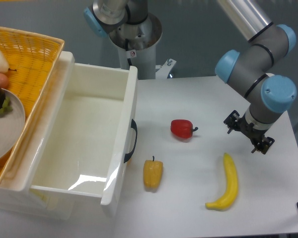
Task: Pick up the red pepper
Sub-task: 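Move the open gripper over to the red bell pepper and lower it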
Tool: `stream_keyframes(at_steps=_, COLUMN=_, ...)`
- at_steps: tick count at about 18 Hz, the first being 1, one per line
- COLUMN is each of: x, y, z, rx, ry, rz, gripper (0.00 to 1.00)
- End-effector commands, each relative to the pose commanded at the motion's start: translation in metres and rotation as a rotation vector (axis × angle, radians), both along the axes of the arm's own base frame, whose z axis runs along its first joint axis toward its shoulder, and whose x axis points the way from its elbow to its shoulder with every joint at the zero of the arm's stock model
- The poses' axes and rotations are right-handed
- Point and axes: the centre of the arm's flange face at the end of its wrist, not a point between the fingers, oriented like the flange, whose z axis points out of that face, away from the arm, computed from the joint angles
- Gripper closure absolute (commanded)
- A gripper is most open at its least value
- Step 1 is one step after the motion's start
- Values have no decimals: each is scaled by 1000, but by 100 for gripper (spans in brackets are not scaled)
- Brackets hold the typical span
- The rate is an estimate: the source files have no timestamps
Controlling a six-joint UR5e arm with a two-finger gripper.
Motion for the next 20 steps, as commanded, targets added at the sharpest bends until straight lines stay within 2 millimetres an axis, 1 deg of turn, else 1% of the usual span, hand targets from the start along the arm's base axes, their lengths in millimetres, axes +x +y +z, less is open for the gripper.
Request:
stream_keyframes(at_steps=5, x=2, y=2, z=-3, rx=5, ry=-2, rz=-12, gripper=0)
stream_keyframes(at_steps=9, x=13, y=18, z=-7, rx=11, ry=-11, rz=-38, gripper=0)
stream_keyframes(at_steps=11, x=15, y=21, z=-8, rx=11, ry=-11, rz=-44, gripper=0)
stream_keyframes(at_steps=13, x=21, y=31, z=-7, rx=10, ry=1, rz=-75, gripper=0)
stream_keyframes(at_steps=15, x=24, y=35, z=-3, rx=17, ry=11, rz=-110, gripper=0)
stream_keyframes(at_steps=16, x=26, y=36, z=0, rx=16, ry=13, rz=-151, gripper=0)
stream_keyframes(at_steps=17, x=28, y=37, z=0, rx=15, ry=10, rz=-229, gripper=0)
stream_keyframes(at_steps=18, x=35, y=38, z=-1, rx=12, ry=4, rz=-312, gripper=0)
stream_keyframes(at_steps=20, x=49, y=32, z=3, rx=-9, ry=8, rz=-379, gripper=0)
